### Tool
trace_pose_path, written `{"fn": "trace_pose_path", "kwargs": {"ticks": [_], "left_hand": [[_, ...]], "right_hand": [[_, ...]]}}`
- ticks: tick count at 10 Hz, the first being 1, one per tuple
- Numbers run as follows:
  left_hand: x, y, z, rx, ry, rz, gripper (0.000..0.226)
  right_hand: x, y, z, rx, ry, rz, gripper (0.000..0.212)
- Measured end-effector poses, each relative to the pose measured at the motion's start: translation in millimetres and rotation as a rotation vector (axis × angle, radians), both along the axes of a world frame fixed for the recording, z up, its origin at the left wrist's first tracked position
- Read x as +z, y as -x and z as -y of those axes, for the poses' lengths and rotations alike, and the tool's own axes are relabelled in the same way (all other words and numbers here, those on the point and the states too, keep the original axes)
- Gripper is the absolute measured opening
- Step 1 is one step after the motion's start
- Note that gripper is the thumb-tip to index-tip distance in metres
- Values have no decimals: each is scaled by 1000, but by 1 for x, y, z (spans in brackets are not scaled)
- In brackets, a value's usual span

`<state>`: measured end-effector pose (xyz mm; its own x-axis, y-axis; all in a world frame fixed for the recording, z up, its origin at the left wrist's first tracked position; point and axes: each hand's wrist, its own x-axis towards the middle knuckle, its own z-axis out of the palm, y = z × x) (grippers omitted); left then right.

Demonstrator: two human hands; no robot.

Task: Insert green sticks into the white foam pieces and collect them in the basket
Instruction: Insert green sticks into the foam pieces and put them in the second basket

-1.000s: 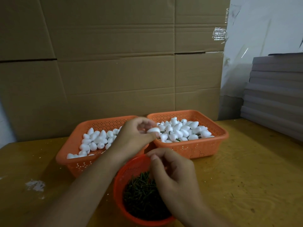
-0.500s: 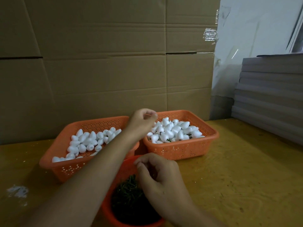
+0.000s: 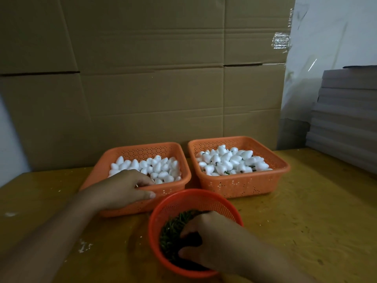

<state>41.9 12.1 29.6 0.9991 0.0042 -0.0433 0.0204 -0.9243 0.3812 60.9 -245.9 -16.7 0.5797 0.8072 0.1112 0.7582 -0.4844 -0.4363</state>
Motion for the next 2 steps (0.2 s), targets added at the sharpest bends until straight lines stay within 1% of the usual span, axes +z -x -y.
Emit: {"fn": "trace_pose_path", "kwargs": {"ticks": [1, 2], "left_hand": [[-7, -3, 2, 55, -20, 73, 16], [-11, -1, 7, 55, 25, 138, 18]], "right_hand": [[-2, -3, -5, 11, 56, -15, 29], [0, -4, -6, 13, 75, -55, 28]]}}
